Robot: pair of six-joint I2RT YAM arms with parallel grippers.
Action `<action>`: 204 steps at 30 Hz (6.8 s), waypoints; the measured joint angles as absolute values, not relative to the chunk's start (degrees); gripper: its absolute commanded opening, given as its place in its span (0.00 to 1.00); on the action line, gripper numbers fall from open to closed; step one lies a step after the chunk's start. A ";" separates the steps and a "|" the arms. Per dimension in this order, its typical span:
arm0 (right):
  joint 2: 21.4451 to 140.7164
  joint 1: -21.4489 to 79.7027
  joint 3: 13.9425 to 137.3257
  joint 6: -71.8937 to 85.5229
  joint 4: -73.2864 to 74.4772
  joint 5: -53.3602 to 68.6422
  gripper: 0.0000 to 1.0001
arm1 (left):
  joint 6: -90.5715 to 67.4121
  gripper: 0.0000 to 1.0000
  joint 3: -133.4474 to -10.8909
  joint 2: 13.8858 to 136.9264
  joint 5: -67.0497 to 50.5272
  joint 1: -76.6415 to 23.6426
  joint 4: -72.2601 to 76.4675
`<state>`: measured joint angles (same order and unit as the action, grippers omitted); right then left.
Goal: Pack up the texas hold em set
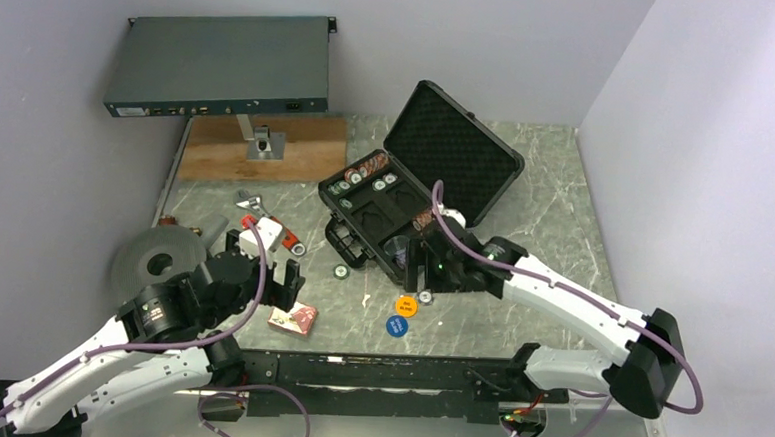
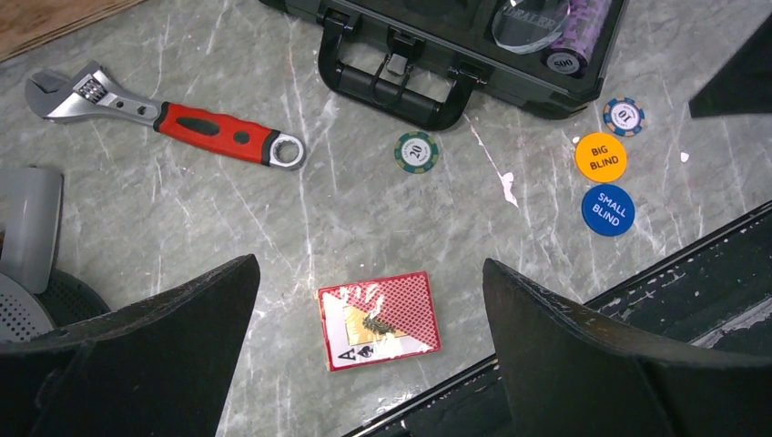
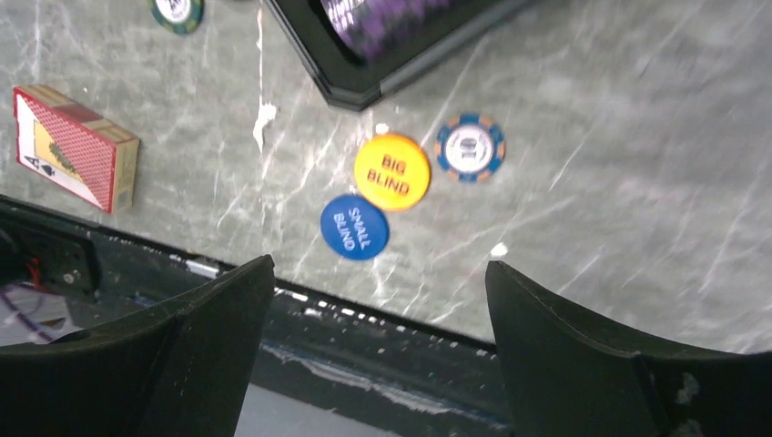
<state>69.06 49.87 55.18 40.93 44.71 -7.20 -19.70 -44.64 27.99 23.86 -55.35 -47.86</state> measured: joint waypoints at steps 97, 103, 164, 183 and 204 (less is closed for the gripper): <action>109.51 53.56 92.97 33.98 46.52 -11.40 0.72 | -20.62 1.00 -44.29 24.84 26.87 -55.35 -48.40; 112.86 55.09 94.80 31.35 43.22 -6.59 0.80 | -23.42 1.00 -44.31 24.84 32.03 -55.18 -50.26; 76.62 48.45 62.39 24.99 34.15 -11.38 0.95 | -29.10 0.61 -44.07 84.29 7.40 -4.78 -29.67; 76.82 44.88 62.30 23.35 33.36 -9.34 0.94 | -26.63 0.60 -48.25 88.64 6.48 -4.99 -33.71; 76.58 43.42 61.45 22.65 32.84 -8.36 0.94 | -27.11 0.38 -48.88 86.72 6.20 -9.80 -35.20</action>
